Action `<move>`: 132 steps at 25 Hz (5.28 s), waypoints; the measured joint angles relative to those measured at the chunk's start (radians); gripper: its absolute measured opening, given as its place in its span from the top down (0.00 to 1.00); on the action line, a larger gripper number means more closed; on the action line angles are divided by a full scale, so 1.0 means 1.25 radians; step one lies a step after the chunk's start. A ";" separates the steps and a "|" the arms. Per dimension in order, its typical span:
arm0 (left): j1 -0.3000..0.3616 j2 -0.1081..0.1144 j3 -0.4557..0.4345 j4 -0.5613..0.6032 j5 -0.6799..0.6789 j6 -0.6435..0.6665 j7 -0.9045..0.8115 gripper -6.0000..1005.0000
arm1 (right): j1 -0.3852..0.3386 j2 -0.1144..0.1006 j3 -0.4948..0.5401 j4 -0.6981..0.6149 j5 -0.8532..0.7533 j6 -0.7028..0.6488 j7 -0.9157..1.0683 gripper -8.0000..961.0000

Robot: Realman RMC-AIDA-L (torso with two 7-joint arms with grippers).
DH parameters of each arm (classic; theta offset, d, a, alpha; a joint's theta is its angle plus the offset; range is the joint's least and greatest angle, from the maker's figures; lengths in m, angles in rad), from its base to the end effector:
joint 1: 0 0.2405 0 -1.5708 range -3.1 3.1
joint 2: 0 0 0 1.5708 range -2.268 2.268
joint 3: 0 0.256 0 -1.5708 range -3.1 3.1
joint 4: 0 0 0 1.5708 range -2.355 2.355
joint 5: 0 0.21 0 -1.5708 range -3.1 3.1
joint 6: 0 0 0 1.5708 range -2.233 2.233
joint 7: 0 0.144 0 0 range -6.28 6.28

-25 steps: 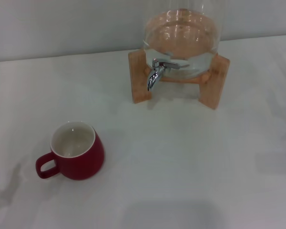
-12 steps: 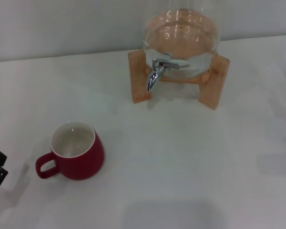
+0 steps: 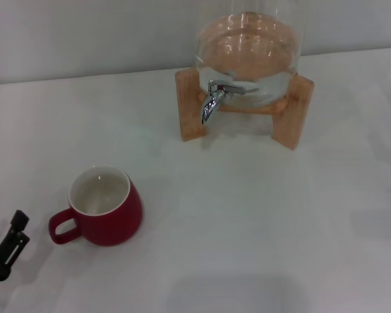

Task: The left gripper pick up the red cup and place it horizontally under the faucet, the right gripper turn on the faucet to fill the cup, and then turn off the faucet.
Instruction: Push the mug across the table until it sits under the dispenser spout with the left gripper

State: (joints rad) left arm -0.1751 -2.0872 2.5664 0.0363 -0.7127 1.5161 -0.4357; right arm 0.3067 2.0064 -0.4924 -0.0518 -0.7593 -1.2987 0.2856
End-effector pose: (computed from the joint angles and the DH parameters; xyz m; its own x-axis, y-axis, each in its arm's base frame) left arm -0.3548 0.2073 -0.0321 0.5893 0.0457 0.8066 0.7579 -0.3772 -0.5323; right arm 0.4119 0.2749 0.0795 0.7321 0.0917 -0.6750 -0.6794 0.1694 -0.7139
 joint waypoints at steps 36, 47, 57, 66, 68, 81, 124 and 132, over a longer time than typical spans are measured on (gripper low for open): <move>0.035 -0.001 0.000 0.050 0.045 0.035 0.059 0.14 | -0.015 -0.001 0.006 -0.004 0.003 -0.001 -0.003 0.09; 0.045 -0.001 0.000 0.060 0.055 0.029 0.064 0.14 | -0.016 -0.002 0.008 -0.010 0.002 -0.002 -0.003 0.09; 0.044 -0.002 0.000 0.059 0.055 0.001 0.057 0.14 | -0.016 -0.001 0.009 -0.010 0.001 -0.003 -0.003 0.09; 0.037 -0.001 0.000 0.059 0.055 -0.027 0.048 0.14 | -0.015 -0.001 0.007 -0.010 0.001 -0.003 -0.003 0.09; 0.037 -0.001 0.000 0.059 0.055 -0.032 0.046 0.14 | -0.014 -0.001 0.006 -0.010 0.001 -0.003 -0.003 0.09; 0.024 0.002 0.000 0.059 0.074 -0.046 0.038 0.14 | -0.011 -0.001 0.003 -0.010 0.001 -0.003 -0.003 0.09; -0.010 0.005 0.000 0.051 0.105 -0.098 0.042 0.14 | -0.010 -0.001 0.003 -0.022 0.001 -0.002 -0.003 0.09; -0.012 0.004 0.000 0.051 0.106 -0.103 0.042 0.14 | -0.011 -0.001 0.003 -0.024 0.001 -0.001 -0.003 0.09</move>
State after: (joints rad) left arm -0.1898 -2.0827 2.5663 0.0997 -0.5796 1.3878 -0.3830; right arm 0.2935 2.0049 -0.4892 -0.0813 -0.7577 -1.2996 0.2822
